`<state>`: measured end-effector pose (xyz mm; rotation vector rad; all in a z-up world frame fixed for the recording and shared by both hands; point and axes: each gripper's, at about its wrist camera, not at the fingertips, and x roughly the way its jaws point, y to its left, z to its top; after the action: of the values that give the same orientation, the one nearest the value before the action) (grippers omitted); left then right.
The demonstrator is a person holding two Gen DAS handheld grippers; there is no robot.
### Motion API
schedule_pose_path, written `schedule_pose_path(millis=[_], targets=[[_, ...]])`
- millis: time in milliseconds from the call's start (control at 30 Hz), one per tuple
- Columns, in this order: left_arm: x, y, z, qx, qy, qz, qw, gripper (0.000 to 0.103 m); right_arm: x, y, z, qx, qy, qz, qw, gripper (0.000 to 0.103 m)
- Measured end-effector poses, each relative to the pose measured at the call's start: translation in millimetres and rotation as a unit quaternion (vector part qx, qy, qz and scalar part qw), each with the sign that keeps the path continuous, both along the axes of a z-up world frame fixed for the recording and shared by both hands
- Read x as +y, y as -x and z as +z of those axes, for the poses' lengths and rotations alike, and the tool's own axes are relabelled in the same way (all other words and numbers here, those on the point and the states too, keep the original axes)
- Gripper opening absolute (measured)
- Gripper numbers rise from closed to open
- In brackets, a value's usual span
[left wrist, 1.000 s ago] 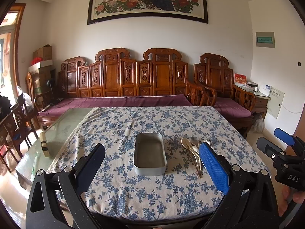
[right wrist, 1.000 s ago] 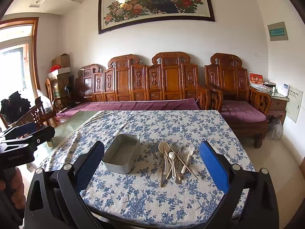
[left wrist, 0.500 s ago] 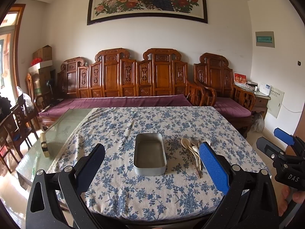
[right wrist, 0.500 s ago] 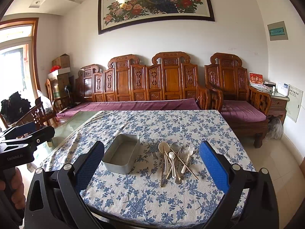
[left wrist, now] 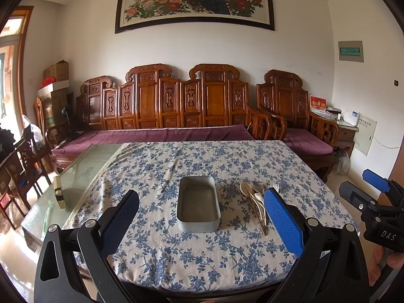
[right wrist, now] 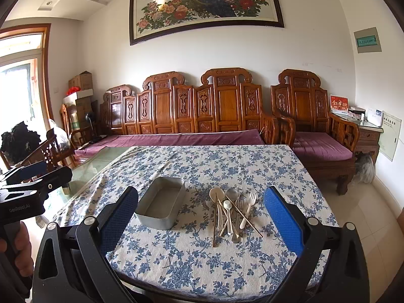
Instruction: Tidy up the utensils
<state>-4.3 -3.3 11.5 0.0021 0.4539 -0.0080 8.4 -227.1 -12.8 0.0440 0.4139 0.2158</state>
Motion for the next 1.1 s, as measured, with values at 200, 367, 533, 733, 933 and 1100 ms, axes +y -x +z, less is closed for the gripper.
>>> schedule_pose_path(millis=[200,367,533,733,933,1100], targets=[[-1.1,-0.2,-0.3,-0.001,-0.002,0.0,1.0,0.096,-0.4,-0.3,0.1,0.0,-0.001,0.0,1.0,0.101],[-2.6,-0.1,1.0,-0.002,-0.003,-0.001,1.0,0.096,-0.5,-0.4,0.5,0.0,-0.001,0.0,1.0,0.101],[-2.5,-0.5,1.7,-0.002,-0.004,-0.002,1.0,0.096,-0.9,-0.6,0.5,0.0,-0.001,0.0,1.0,0.101],[-4.2,-0.6,1.5,-0.002,-0.004,-0.002,1.0,0.096,-1.5,-0.4,0.6,0.0,-0.001,0.0,1.0,0.101],[-4.3,-0.1,1.7,-0.003,-0.004,-0.003,1.0,0.096,-2.3,-0.4,0.6,0.0,-0.001,0.0,1.0,0.101],[-5.0,-0.7,1.0,-0.001,-0.005,-0.003,1.0,0.096,-2.8,-0.7,0.3,0.001,-0.001,0.0,1.0,0.101]])
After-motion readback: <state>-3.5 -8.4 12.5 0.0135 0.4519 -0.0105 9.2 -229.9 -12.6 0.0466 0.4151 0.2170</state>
